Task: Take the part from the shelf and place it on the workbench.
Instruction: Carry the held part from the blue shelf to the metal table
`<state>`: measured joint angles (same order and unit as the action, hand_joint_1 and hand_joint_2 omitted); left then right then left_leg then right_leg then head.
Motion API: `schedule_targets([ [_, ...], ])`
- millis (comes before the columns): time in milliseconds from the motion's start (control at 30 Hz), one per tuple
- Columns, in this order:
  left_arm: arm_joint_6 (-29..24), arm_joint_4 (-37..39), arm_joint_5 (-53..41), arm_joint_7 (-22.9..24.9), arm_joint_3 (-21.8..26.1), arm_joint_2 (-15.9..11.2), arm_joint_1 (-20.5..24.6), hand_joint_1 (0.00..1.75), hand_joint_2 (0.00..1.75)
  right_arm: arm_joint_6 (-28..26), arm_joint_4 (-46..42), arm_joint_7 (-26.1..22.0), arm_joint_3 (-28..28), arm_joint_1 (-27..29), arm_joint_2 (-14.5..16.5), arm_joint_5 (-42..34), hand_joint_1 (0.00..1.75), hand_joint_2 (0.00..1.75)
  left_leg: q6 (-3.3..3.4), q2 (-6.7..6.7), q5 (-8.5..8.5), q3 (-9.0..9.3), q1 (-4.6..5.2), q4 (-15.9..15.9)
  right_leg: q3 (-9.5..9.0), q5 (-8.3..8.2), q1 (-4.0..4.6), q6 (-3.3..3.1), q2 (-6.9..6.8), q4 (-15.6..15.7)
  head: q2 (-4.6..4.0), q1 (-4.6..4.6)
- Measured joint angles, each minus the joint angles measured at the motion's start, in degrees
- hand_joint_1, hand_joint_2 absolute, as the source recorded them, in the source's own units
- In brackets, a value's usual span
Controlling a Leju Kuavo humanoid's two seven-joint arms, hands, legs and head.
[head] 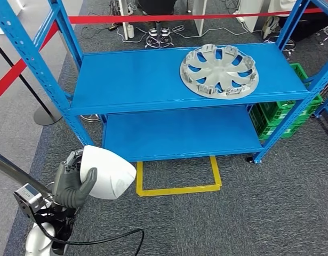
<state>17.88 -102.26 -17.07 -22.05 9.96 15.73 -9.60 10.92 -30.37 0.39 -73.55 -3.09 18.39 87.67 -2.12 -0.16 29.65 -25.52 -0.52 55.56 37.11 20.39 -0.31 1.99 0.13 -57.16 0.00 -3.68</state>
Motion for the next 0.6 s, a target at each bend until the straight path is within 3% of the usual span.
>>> schedule_targets([
  [67, -0.17, 0.01, 0.02, -0.19, 0.01, -0.01, 0.09, 1.75, 1.75, 0.0, -0.11, -0.16, -0.05, 0.07, 0.01, 0.0, 0.0, 0.0, 1.24, 0.02, 0.06, -0.12, 0.21, -1.07, 0.37, -1.01, -0.18, 0.74, -0.02, 0.15, 0.0, -0.01],
  [100, -0.42, 0.01, -0.01, -0.25, 0.02, 0.01, 0.1, 1.75, 1.75, 0.04, -0.14, -0.2, -0.12, 0.1, 0.01, -0.02, 0.0, 0.0, 1.74, 0.09, -0.37, -0.64, 0.25, -0.94, 0.72, -0.54, -0.32, 1.08, -0.04, -0.11, 0.0, 0.03],
  [133, -0.74, 0.01, -0.09, -0.33, 0.02, 0.03, 0.14, 1.75, 1.75, 0.15, -0.15, -0.24, -0.18, 0.12, 0.01, -0.07, 0.0, 0.0, 2.28, 0.16, -0.85, -1.2, 0.23, -0.89, 1.26, 0.92, -0.41, 1.36, -0.05, -1.2, 0.0, 0.08],
  [167, -1.14, 0.01, -0.22, -0.42, 0.03, 0.05, 0.2, 1.75, 1.75, 0.33, -0.16, -0.33, -0.23, 0.12, 0.01, -0.15, 0.0, 0.0, 2.7, 0.22, -1.41, -1.87, 0.21, -0.9, 2.09, 3.43, -0.46, 1.58, -0.05, -3.53, 0.0, 0.15],
  [233, -1.74, 0.01, -0.5, -0.57, 0.11, 0.07, 0.34, 1.75, 1.75, 0.71, -0.16, -0.65, -0.27, 0.13, 0.01, -0.36, 0.0, 0.0, 3.13, 0.24, -2.59, -3.31, 0.38, -0.89, 4.11, 8.81, -0.4, 1.83, -0.04, -11.01, 0.0, 0.32],
  [267, -1.86, 0.01, -0.58, -0.6, 0.19, 0.07, 0.42, 1.75, 1.75, 0.81, -0.16, -0.84, -0.27, 0.13, 0.01, -0.43, 0.0, 0.0, 3.18, 0.26, -3.25, -4.1, 0.5, -0.86, 4.82, 10.03, -0.37, 1.85, -0.04, -14.66, 0.0, 0.38],
  [300, -1.88, 0.01, -0.62, -0.6, 0.29, 0.07, 0.49, 1.75, 1.75, 0.92, -0.16, -0.96, -0.3, 0.13, 0.01, -0.61, 0.0, 0.0, 3.18, 0.28, -3.88, -4.88, 0.63, -0.82, 4.85, 9.75, -0.34, 1.76, -0.04, -16.88, 0.0, 0.4],
  [333, -1.87, 0.01, -0.66, -0.6, 0.38, 0.07, 0.56, 1.75, 1.75, 1.1, -0.16, -1.01, -0.37, 0.13, 0.01, -0.94, 0.0, 0.0, 3.17, 0.42, -4.45, -5.63, 0.74, -0.77, 3.94, 8.42, -0.28, 1.59, -0.06, -17.15, 0.0, 0.4],
  [400, -1.84, 0.01, -0.72, -0.61, 0.49, 0.07, 0.64, 1.75, 1.75, 1.85, -0.16, -0.9, -0.79, 0.06, 0.01, -2.05, 0.0, 0.0, 3.05, 0.78, -5.36, -6.76, 0.92, -0.64, -1.07, 5.85, 0.0, 1.06, -0.89, -11.54, 0.0, 0.41],
  [467, -1.81, 0.01, -0.74, -0.68, 0.5, 0.07, 0.61, 1.75, 1.75, 2.5, -0.16, -0.76, -1.21, -0.3, 0.02, -2.91, 0.0, 0.0, 2.69, 1.33, -5.92, -7.3, 1.17, -0.4, -7.02, 6.53, 0.51, 0.49, -2.53, -3.0, 0.0, 0.39],
  [500, -1.83, 0.01, -0.74, -0.75, 0.5, 0.07, 0.6, 1.75, 1.75, 2.65, -0.16, -0.74, -1.34, -0.51, 0.05, -3.13, 0.0, 0.0, 2.4, 1.73, -6.14, -7.39, 1.25, -0.28, -8.55, 7.31, 0.74, 0.19, -2.96, -0.28, 0.0, 0.37],
  [533, -1.86, 0.01, -0.74, -0.82, 0.48, 0.09, 0.59, 1.75, 1.75, 2.71, -0.16, -0.74, -1.47, -0.67, 0.09, -3.23, 0.0, 0.0, 2.1, 2.26, -6.33, -7.45, 1.28, -0.25, -8.95, 7.74, 0.9, -0.11, -2.79, 0.94, 0.0, 0.33],
  [600, -1.9, 0.01, -0.74, -0.93, 0.41, 0.11, 0.62, 1.75, 1.75, 2.78, -0.16, -0.67, -1.82, -0.68, 0.23, -3.32, 0.0, 0.0, 1.45, 2.93, -6.32, -7.59, 1.18, -0.08, -8.37, 7.3, 0.81, -0.85, -1.78, 1.25, 0.0, 0.29],
])
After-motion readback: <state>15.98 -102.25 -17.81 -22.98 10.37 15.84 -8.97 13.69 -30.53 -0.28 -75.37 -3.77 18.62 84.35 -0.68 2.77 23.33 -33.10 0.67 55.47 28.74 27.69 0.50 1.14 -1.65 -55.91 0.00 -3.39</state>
